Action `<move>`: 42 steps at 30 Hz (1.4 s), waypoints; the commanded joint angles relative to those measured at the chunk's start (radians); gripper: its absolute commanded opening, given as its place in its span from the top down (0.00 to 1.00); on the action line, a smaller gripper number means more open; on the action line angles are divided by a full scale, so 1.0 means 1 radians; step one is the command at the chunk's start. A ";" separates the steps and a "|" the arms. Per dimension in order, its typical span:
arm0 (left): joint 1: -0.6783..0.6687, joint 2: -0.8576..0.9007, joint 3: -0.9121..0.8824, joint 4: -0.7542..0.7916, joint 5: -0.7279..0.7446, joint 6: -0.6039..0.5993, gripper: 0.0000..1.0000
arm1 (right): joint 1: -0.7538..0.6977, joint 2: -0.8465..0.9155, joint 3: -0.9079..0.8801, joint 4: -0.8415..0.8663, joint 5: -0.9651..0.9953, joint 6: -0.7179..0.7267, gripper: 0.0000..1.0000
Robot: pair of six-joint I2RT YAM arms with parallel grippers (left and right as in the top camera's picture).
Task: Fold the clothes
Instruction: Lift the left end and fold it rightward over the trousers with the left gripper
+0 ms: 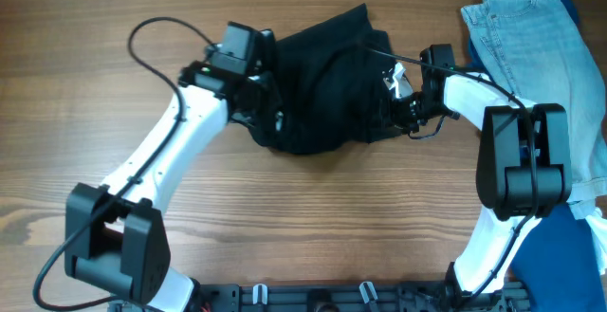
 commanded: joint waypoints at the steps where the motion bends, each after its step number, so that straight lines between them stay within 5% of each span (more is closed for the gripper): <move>1: -0.085 -0.026 0.063 0.005 0.009 0.047 0.96 | 0.003 0.019 -0.008 -0.010 0.069 -0.021 0.72; 31: -0.352 0.045 0.186 0.002 -0.047 0.241 0.96 | 0.002 0.019 -0.008 -0.009 0.096 -0.019 0.67; 33: -0.363 0.079 0.186 0.004 -0.047 0.241 0.96 | 0.002 0.019 -0.008 0.001 0.096 -0.019 0.57; 36: -0.362 0.111 0.186 0.005 -0.047 0.239 0.96 | 0.002 0.019 -0.008 0.014 0.141 -0.010 0.62; 38: -0.362 0.114 0.186 0.006 -0.051 0.240 0.96 | 0.002 0.019 -0.008 0.011 0.145 -0.013 0.55; 40: -0.362 0.114 0.186 0.014 -0.051 0.239 0.96 | 0.002 0.019 -0.008 0.013 0.145 -0.010 0.26; 42: -0.362 0.115 0.186 0.013 -0.056 0.236 0.96 | 0.002 0.019 -0.008 0.019 0.145 -0.010 0.14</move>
